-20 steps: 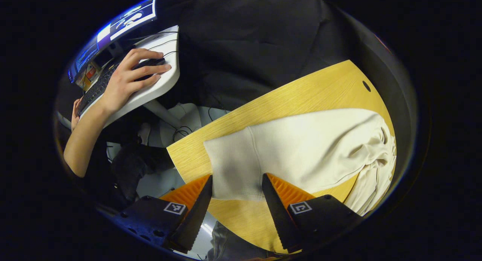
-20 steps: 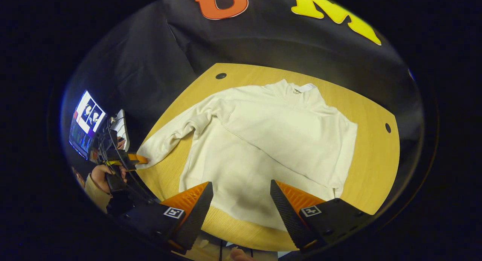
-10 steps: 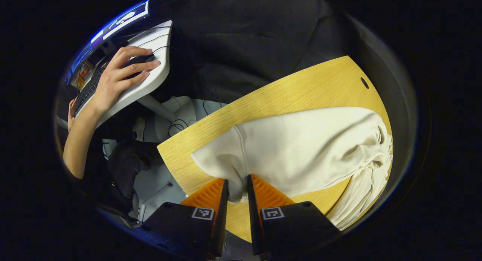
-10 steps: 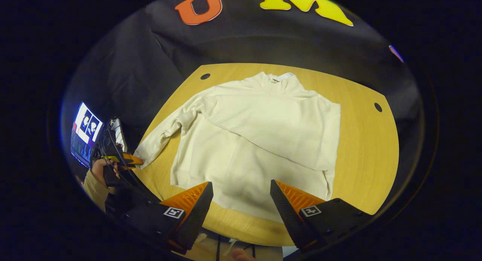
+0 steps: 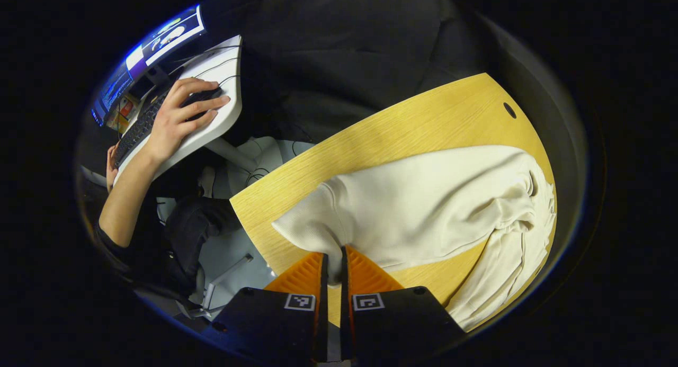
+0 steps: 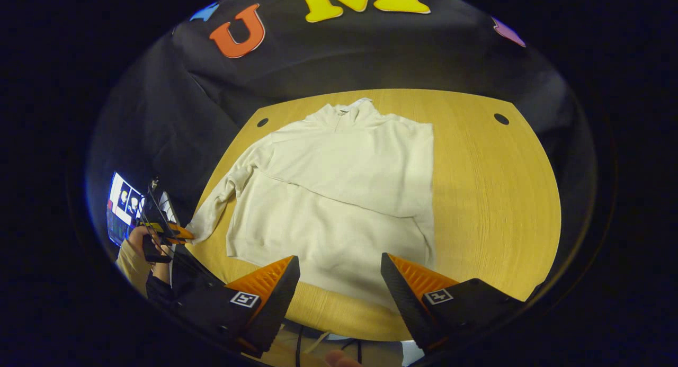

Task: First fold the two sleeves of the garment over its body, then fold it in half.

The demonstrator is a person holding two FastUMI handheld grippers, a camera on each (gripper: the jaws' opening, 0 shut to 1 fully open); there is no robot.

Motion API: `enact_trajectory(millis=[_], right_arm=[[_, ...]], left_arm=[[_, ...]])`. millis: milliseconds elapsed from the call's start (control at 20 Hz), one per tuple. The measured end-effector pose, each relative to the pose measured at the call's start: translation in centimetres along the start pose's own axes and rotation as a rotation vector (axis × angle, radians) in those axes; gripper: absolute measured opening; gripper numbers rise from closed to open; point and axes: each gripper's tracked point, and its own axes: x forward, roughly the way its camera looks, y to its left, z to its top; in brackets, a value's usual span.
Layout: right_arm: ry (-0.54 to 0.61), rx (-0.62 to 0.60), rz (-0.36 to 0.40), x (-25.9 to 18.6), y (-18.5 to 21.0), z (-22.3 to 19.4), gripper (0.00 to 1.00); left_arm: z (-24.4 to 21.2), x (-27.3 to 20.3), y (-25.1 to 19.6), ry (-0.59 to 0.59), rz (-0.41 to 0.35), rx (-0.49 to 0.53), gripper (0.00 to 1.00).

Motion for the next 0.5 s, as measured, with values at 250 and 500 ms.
enact_trajectory(millis=[250, 500], right_arm=[[0.005, 0.043, -0.001, 0.2, -3.7, -0.8, 0.96], [0.002, 0.049, 0.024, -0.1, -5.5, -0.5, 0.96]], left_arm=[[0.5, -4.7, -6.5, -0.059, -0.011, 0.112, 0.11], [0.0, -8.1, -15.7, -0.101, -0.051, 0.252, 0.11]])
